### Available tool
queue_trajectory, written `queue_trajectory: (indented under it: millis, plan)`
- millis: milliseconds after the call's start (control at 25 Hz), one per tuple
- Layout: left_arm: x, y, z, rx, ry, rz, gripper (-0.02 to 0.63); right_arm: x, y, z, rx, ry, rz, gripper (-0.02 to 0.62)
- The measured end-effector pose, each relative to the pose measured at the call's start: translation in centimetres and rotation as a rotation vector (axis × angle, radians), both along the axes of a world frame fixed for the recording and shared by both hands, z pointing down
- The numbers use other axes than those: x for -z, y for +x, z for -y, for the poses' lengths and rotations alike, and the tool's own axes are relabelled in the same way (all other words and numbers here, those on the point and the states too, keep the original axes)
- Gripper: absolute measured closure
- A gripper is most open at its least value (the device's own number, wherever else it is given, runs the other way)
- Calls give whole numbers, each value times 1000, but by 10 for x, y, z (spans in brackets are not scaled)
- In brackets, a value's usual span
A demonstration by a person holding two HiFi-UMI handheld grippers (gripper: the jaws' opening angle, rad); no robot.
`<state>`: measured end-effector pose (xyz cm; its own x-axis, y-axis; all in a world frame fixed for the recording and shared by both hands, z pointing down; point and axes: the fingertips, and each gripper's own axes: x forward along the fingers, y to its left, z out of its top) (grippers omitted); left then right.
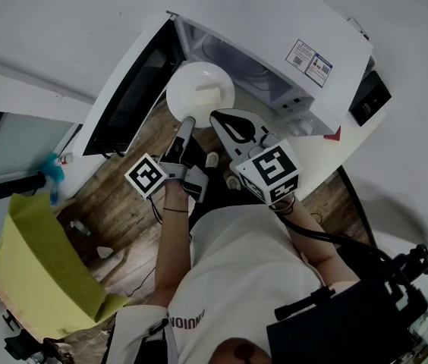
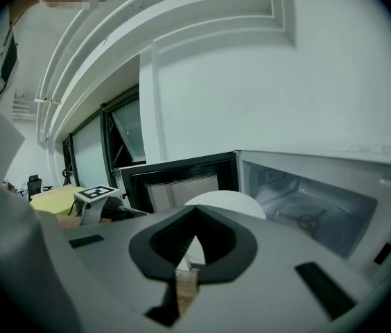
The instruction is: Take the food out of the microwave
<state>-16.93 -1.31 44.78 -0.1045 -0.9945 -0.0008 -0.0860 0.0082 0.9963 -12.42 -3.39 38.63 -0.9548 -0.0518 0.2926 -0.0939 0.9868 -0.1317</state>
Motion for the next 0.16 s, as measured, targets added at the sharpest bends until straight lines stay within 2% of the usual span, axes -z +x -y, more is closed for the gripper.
queue_trajectory:
  millis: [160]
  plan:
    - [0, 0, 0, -1, 1, 3, 580, 0, 0, 0, 2, 1, -1, 575]
